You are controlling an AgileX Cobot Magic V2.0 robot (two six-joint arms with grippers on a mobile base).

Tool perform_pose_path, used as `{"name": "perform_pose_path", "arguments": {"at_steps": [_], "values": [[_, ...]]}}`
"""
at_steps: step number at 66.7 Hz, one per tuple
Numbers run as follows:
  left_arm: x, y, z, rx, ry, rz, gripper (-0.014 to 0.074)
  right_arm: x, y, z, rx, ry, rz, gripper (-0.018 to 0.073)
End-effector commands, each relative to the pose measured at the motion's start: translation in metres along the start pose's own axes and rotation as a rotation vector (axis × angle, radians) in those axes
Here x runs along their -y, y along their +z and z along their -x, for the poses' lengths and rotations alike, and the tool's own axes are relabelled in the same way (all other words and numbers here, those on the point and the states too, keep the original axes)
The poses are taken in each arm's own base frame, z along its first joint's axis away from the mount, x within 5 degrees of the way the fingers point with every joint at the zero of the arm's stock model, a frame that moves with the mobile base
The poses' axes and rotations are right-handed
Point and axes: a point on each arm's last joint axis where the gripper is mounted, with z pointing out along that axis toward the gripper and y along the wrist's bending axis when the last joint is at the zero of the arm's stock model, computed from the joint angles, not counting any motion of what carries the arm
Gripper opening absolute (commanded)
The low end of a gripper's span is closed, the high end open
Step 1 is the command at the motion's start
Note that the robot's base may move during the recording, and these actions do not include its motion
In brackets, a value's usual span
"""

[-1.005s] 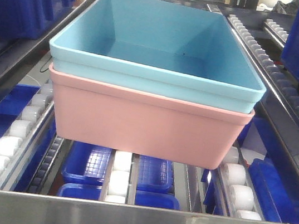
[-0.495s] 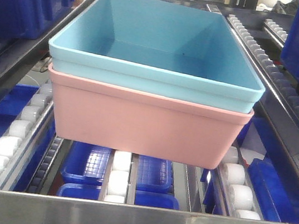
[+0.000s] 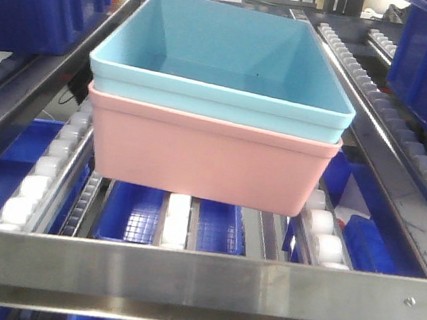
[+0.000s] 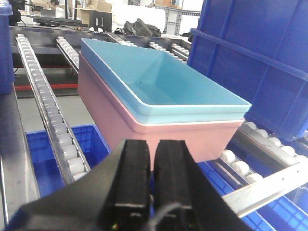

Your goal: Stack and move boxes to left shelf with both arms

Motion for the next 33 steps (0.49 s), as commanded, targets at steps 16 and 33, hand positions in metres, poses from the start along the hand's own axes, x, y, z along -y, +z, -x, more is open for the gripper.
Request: {"name": "perform_pose_path", "arguments": {"at_steps": [16,33], "values": [[-0.0001,0.0003,-0.0036,0.043,0.001,-0.006,0.0011,-0.002,-0.0034,0.0152,0.103,-0.023,0.023,0.0055],[-0.0001,0.0003,-0.0036,0.043,0.001,-0.006,0.0011,-0.002,-0.0034,0.0152,0.102,-0.023,0.023,0.0055]]}}
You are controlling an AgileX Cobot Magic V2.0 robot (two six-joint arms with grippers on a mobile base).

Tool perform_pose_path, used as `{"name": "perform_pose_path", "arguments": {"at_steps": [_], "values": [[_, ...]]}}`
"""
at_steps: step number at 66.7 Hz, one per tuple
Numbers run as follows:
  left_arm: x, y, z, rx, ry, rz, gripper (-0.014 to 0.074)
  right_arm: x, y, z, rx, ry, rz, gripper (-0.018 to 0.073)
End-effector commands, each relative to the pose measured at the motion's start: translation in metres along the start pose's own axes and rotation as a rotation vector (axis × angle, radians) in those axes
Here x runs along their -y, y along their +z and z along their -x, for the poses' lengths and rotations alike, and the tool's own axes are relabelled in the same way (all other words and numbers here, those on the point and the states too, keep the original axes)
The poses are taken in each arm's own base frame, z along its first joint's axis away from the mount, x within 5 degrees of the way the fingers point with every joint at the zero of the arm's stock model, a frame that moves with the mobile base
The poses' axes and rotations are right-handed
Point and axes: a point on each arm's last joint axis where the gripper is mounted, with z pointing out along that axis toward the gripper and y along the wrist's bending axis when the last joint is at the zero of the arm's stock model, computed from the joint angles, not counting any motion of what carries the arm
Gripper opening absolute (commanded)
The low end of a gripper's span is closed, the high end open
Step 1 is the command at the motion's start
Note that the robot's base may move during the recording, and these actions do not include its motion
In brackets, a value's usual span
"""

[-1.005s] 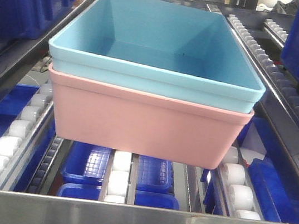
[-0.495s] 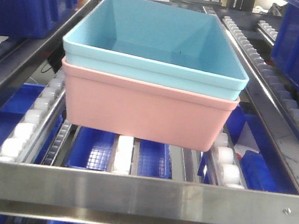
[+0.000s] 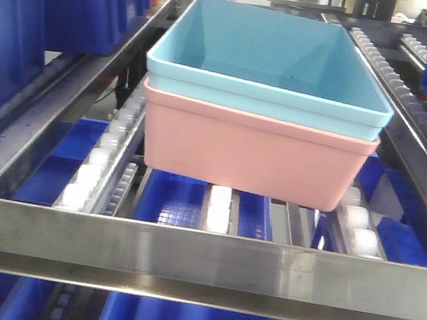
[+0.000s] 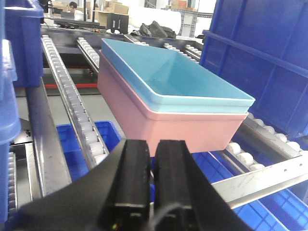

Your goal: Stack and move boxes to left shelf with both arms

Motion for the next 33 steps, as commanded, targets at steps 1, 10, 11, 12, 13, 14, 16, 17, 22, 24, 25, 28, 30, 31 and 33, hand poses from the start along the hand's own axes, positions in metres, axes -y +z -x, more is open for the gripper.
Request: {"name": "perform_pose_path", "arguments": {"at_steps": [1,10,11,12,13,14,16,17,22,24,25,28,30,31,33], "values": [[0.0,0.0,-0.004,0.043,0.001,-0.006,0.0011,-0.002,-0.003,0.015,0.102,-0.025,0.023,0.0055],[0.0,0.0,-0.004,0.043,0.001,-0.006,0.0011,-0.002,-0.003,0.015,0.102,-0.025,0.023,0.0055],[0.0,0.0,-0.004,0.043,0.001,-0.006,0.0011,-0.002,-0.003,0.015,0.102,-0.025,0.023,0.0055],[0.0,0.0,-0.004,0.039,0.001,-0.006,0.0011,-0.002,-0.003,0.015,0.102,-0.025,0.023,0.0055],[0.0,0.0,-0.004,0.036,0.001,-0.006,0.0011,-0.002,-0.003,0.015,0.102,-0.025,0.023,0.0055],[0.0,0.0,-0.004,0.034,0.001,-0.004,0.0011,-0.002,-0.003,0.015,0.101,-0.025,0.023,0.0055],[-0.001,0.0,-0.005,0.025,0.002,0.007,0.0011,-0.002,-0.003,0.015,0.101,-0.025,0.023,0.0055],[-0.002,0.0,-0.005,0.024,0.004,0.018,0.0011,-0.002,-0.003,0.015,0.101,-0.025,0.023,0.0055],[-0.006,0.0,-0.006,0.017,0.01,0.09,0.0011,-0.002,-0.003,0.015,0.101,-0.025,0.023,0.0055],[-0.009,0.0,-0.006,0.018,0.014,0.131,0.0011,-0.002,-0.003,0.015,0.101,-0.025,0.023,0.0055],[-0.01,-0.001,-0.006,0.02,0.017,0.157,0.0011,-0.002,-0.003,0.015,0.101,-0.025,0.023,0.0055],[-0.014,-0.002,-0.006,0.026,0.024,0.22,0.0011,-0.002,-0.003,0.015,0.101,-0.025,0.023,0.0055],[-0.017,-0.002,-0.005,0.031,0.03,0.267,0.0011,-0.002,-0.003,0.015,0.101,-0.025,0.023,0.0055],[-0.018,-0.003,-0.005,0.035,0.033,0.295,0.0011,-0.002,-0.003,0.015,0.101,-0.025,0.023,0.0055],[-0.02,-0.004,-0.005,0.037,0.037,0.334,0.0011,-0.002,-0.003,0.015,0.101,-0.025,0.023,0.0055]]}}
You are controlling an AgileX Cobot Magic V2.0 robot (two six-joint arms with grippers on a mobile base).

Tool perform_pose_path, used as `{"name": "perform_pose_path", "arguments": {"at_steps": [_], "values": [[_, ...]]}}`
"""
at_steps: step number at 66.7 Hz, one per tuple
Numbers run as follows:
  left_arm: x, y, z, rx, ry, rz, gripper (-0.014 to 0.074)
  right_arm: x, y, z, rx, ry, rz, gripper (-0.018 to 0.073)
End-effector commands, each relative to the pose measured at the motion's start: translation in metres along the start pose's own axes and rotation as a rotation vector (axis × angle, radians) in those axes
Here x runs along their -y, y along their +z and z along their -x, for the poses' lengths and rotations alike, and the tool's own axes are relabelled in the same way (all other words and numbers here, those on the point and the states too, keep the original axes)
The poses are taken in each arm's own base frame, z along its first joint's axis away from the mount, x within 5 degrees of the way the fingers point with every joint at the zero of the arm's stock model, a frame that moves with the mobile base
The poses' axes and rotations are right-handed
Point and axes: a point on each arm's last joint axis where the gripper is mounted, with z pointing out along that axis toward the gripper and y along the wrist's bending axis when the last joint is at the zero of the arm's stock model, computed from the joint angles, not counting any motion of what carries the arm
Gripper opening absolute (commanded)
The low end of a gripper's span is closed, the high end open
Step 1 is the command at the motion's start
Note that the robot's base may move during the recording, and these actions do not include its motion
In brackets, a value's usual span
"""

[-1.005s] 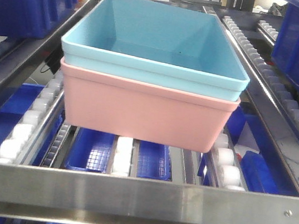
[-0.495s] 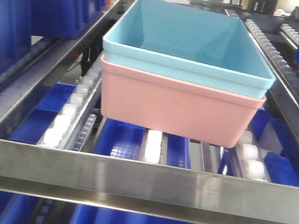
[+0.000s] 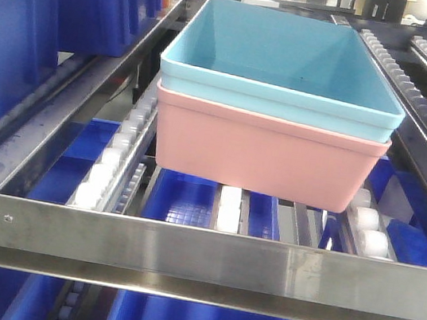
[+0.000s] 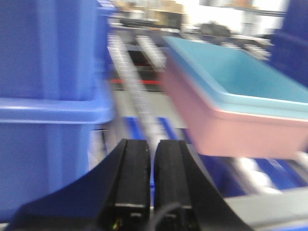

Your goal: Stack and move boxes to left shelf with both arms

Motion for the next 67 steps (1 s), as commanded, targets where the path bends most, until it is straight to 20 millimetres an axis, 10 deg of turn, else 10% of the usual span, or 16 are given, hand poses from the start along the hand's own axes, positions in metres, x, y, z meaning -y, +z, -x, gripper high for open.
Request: {"name": "perform_pose_path", "arguments": {"at_steps": [1,15,67], "values": [[-0.007,0.0,-0.003,0.05,0.01,0.109,0.0011,-0.002,-0.003,0.015,0.101,-0.025,0.023,0.0055],[-0.019,-0.007,-0.005,0.052,0.028,0.335,0.0011,-0.002,-0.003,0.015,0.099,-0.025,0.021,0.0055],[-0.02,-0.007,-0.007,0.026,0.056,0.338,0.0011,-0.002,-0.003,0.015,0.097,-0.025,0.021,0.0055]]}}
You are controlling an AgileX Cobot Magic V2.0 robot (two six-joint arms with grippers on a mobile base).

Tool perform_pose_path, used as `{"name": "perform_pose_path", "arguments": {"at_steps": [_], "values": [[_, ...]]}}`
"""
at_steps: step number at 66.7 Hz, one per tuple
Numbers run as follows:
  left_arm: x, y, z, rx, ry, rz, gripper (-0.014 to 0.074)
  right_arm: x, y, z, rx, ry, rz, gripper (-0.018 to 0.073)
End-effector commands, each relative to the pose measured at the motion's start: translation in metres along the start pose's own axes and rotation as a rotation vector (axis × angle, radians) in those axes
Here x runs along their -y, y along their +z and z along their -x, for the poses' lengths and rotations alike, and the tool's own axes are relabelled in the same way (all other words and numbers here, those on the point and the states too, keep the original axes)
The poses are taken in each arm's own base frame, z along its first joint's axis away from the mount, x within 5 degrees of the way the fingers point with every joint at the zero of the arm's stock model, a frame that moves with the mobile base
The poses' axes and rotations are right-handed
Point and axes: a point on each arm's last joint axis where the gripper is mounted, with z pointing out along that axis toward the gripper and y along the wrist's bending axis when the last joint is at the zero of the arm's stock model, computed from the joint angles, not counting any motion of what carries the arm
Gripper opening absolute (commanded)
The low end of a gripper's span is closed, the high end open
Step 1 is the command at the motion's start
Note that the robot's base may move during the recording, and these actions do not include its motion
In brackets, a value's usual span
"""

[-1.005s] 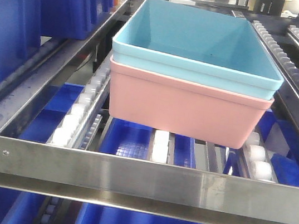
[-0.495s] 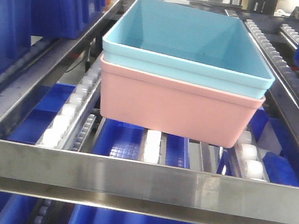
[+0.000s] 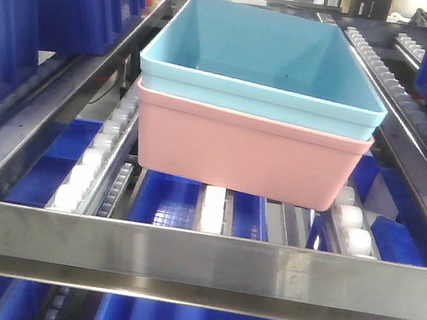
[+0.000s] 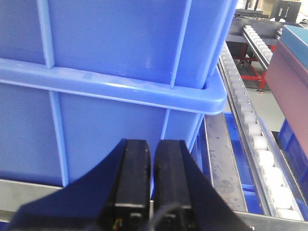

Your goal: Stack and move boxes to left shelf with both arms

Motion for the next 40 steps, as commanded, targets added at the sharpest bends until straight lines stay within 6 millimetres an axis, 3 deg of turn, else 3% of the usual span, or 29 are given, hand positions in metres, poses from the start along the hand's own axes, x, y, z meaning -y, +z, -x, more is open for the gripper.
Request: {"name": "perform_pose_path", "arguments": {"at_steps": [1,23,40], "values": [[0.001,0.0,-0.001,0.069,0.004,-0.012,0.0011,-0.002,-0.003,0.015,0.097,-0.027,0.021,0.0055],[0.001,0.0,-0.001,0.069,0.004,-0.012,0.0011,-0.003,-0.002,0.011,0.08,-0.003,0.03,0.0055],[0.001,0.0,-0.001,0.069,0.004,-0.012,0.0011,0.014,-0.01,-0.017,0.082,-0.005,-0.092,0.0055]]}}
